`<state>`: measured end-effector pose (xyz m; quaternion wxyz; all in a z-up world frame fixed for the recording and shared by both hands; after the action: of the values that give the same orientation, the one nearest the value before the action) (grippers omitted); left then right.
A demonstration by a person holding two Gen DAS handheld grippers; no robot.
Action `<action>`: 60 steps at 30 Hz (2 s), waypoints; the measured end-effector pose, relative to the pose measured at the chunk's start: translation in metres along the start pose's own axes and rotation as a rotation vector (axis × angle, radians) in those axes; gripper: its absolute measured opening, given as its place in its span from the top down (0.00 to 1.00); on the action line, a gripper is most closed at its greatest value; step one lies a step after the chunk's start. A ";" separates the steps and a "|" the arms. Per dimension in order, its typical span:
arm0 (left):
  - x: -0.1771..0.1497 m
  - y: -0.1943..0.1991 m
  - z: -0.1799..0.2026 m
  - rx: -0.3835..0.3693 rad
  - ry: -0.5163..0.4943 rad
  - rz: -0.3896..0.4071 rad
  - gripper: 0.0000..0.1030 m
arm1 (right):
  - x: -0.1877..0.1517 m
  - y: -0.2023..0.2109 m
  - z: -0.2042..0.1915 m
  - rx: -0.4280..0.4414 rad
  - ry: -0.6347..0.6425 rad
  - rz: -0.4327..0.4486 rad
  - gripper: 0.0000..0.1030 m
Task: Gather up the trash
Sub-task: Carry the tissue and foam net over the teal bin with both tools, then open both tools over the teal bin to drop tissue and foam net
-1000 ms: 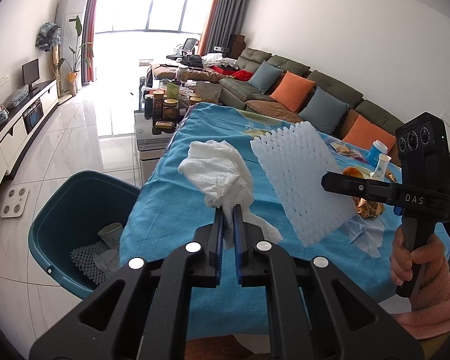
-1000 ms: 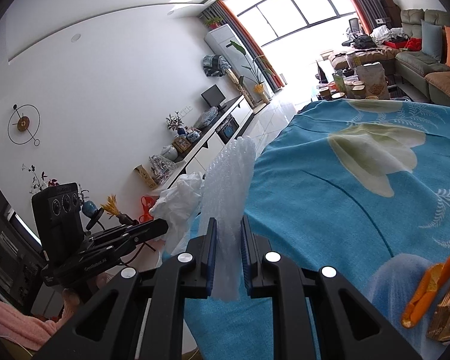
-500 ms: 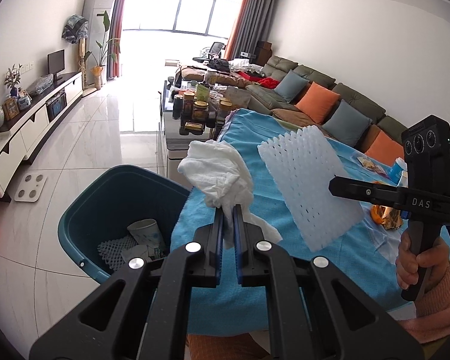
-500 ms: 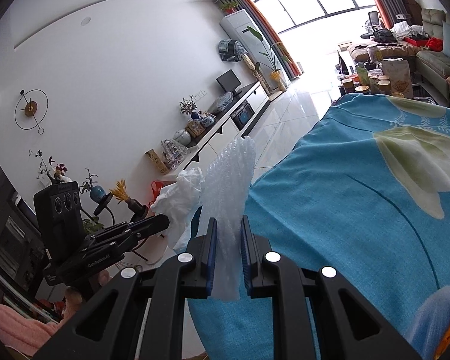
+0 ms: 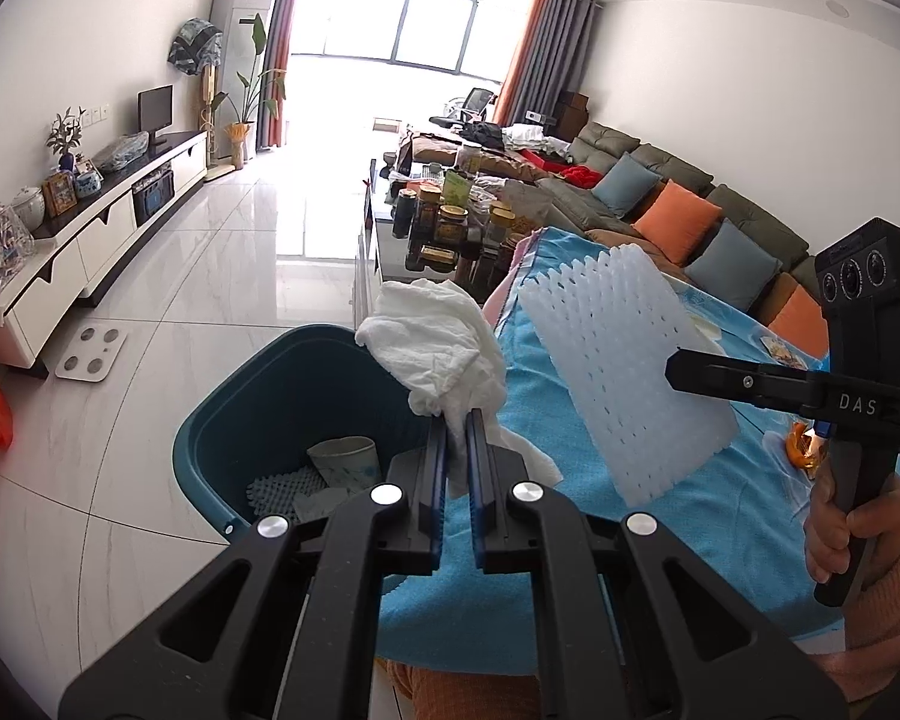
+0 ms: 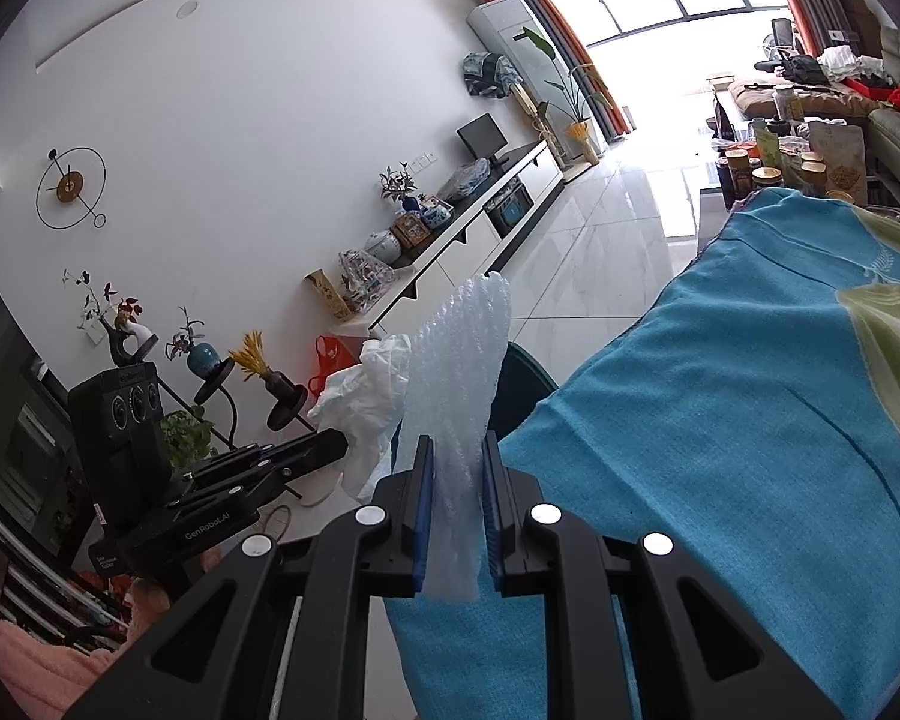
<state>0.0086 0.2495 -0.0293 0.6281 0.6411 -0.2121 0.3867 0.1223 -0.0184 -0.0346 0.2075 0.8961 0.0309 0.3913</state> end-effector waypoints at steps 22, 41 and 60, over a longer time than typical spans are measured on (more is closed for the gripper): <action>-0.008 -0.049 -0.028 0.077 0.060 -0.084 0.93 | 0.018 -0.057 0.007 0.017 -0.047 -0.059 0.86; -0.008 -0.105 -0.027 0.146 0.072 -0.157 0.93 | 0.022 -0.120 0.009 -0.072 -0.073 -0.145 0.83; -0.016 -0.128 -0.037 0.152 0.151 -0.157 0.77 | 0.020 -0.120 0.016 -0.070 -0.096 -0.144 0.61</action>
<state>0.0873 0.2974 -0.1266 0.6200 0.6707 -0.0835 0.3984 0.1603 0.0901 -0.0782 0.2677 0.9014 0.0715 0.3326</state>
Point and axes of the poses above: each gripper's, at about its wrist camera, not at the fingertips, and y roughly against the way its jaws point, z to its right, x to its top, the point moved 2 cm from there along -y, roughly the way its jaws point, and after that the axes turned 11 degrees about x, right-handed, at the moved point
